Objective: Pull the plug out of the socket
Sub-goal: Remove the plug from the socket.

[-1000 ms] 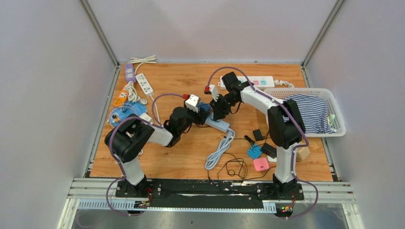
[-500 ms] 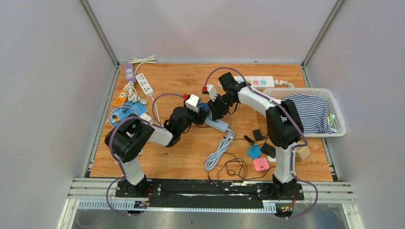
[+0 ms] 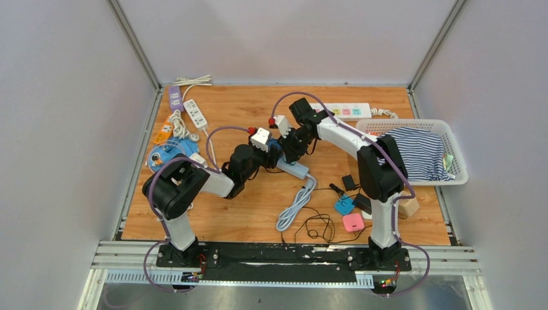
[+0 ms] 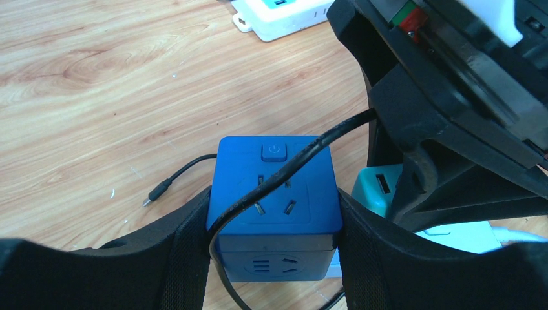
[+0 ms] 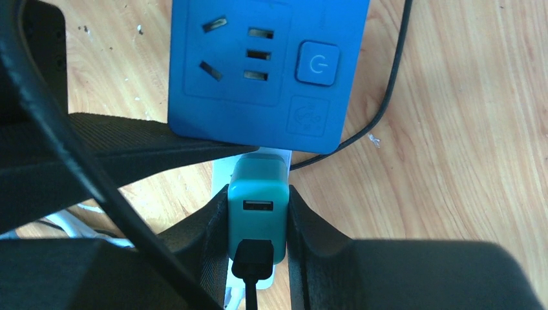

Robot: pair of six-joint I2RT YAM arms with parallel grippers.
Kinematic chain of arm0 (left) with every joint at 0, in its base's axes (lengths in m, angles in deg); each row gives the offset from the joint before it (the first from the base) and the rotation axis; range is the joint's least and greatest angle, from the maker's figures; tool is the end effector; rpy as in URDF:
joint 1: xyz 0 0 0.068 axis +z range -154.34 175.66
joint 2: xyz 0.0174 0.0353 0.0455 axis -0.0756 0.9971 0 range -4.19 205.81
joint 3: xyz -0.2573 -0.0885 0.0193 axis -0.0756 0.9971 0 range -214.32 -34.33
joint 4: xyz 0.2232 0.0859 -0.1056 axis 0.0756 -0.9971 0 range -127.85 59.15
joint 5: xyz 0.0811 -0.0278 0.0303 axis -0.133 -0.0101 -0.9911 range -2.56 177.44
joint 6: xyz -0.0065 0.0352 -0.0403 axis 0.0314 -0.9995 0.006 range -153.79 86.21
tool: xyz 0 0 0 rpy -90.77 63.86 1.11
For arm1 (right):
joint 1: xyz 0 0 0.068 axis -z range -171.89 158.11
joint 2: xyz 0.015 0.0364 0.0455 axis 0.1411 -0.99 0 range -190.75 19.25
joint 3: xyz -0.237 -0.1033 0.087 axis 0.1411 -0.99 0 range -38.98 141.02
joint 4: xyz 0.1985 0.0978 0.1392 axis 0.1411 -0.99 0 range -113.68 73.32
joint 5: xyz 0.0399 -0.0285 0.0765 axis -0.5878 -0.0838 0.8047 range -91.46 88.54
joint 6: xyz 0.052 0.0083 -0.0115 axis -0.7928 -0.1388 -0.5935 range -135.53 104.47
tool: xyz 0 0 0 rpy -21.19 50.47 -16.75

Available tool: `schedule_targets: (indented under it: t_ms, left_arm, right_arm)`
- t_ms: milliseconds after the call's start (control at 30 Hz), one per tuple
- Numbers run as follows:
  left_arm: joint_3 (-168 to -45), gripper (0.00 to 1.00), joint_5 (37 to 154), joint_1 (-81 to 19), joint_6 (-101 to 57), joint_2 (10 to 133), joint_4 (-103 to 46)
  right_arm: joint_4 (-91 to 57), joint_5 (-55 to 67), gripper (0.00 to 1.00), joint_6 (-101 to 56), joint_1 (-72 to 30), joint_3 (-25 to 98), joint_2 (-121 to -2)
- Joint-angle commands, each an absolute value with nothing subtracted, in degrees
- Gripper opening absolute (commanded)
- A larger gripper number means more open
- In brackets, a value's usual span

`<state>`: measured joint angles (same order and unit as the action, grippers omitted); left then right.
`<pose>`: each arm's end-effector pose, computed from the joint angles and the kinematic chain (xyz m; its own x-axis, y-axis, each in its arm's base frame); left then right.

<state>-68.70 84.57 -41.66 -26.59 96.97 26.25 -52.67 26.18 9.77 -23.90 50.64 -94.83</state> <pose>0.2642 -0.1992 0.1526 -0.2037 -0.0022 -0.9790 0.5451 0.8304 -0.1153 0.3537 0.2406 0.2160 -0.3833 -0.6860 -0.6184 -0.9152 0.3723 0.1541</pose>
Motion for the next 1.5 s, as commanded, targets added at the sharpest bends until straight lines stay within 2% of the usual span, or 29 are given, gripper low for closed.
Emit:
schedule_targets:
  t_ms: [0,167,267,467,700,867,1067,1267,1467]
  left_arm:
    - [-69.42,0.00,87.09,-42.39,-27.65,98.72,23.64]
    - [-69.52,0.00,87.09,-42.47,-27.72,98.82,23.64]
    - [-69.44,0.00,87.09,-42.48,-27.81,98.73,23.64]
    - [-69.43,0.00,87.09,-42.57,-27.90,98.55,23.55]
    - [-69.57,0.00,87.09,-42.61,-27.99,98.73,23.55]
    - [-69.66,0.00,88.08,-42.90,-28.41,98.88,23.55]
    - [-69.69,0.00,88.70,-43.01,-28.77,99.00,23.64]
    - [-69.72,0.00,88.94,-43.01,-28.78,98.97,23.64]
    - [-69.60,0.00,88.89,-43.01,-28.87,98.82,23.55]
  right_arm:
    - [-46.25,25.44,0.00,6.36,-23.72,50.77,-92.68]
    - [-49.01,42.76,0.00,9.91,-23.31,50.97,-91.83]
    - [-51.67,48.22,0.00,12.03,-23.74,52.47,-92.10]
    - [-49.31,30.64,0.00,9.66,-24.57,52.17,-92.12]
    - [-50.34,42.78,0.00,9.40,-24.45,52.99,-92.68]
    - [-50.01,35.00,0.00,7.84,-24.40,54.05,-93.24]
    - [-50.53,39.28,0.00,6.69,-24.31,55.53,-94.69]
    - [-50.47,26.59,0.00,8.24,-24.27,55.19,-93.52]
    - [-55.54,47.09,0.00,13.37,-24.70,56.69,-94.03]
